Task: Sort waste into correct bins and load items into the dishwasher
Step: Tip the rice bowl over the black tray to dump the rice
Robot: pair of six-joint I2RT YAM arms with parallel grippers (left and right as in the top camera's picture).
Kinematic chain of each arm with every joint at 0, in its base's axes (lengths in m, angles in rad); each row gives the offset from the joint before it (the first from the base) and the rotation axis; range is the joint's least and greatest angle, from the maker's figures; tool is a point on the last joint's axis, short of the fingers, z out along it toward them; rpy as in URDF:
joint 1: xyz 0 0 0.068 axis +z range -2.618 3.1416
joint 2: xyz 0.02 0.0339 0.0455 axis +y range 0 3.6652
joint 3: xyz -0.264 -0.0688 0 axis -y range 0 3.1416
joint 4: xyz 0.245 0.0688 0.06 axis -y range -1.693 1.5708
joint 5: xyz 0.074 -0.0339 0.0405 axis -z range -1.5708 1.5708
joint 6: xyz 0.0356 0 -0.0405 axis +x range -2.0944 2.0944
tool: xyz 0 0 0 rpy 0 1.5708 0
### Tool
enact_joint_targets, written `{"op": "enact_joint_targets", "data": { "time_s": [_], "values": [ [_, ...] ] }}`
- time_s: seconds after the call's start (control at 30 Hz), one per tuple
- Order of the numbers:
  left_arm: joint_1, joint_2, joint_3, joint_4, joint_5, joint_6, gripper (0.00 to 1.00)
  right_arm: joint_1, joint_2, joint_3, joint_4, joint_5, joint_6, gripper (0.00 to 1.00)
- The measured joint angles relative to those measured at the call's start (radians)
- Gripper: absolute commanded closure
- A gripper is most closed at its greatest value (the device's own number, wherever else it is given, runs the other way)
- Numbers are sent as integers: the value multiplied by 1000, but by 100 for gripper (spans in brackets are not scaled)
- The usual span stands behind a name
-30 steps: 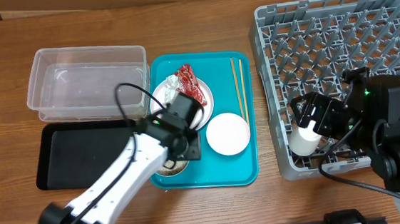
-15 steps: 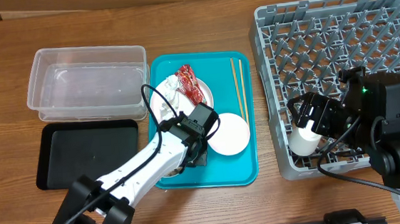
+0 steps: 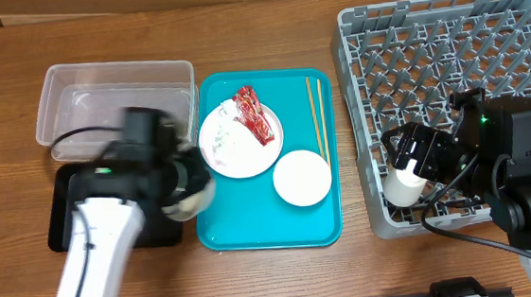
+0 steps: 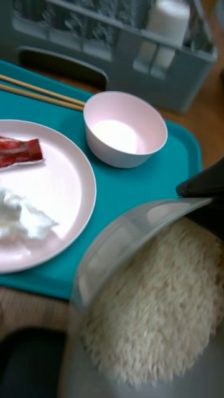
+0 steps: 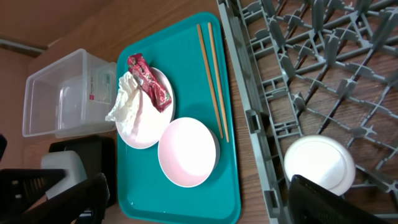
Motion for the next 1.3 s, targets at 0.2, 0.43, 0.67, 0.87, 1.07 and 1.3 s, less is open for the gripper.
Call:
{"op": "enact_joint_targets", "data": {
  "time_s": [0.2,0.43,0.67,0.87,1.07,1.3],
  "values": [
    [396,111,0,-74,338,227,96,0,0,0,0,0,0,7],
    [647,348,0,-243,726,572,96,0,0,0,17,0,0,7],
    [740,498,-3,-494,914,883,96,0,0,0,18,0,-1,7],
    [746,509,-2,-541,962,1039,96,0,0,0,18,0,-1,7],
    [757,511,-3,-598,1003,1203,96,0,0,0,18,0,-3,7],
    [777,522,-2,-646,1001,1275,96,0,0,0,17,0,-3,7]
  ]
}}
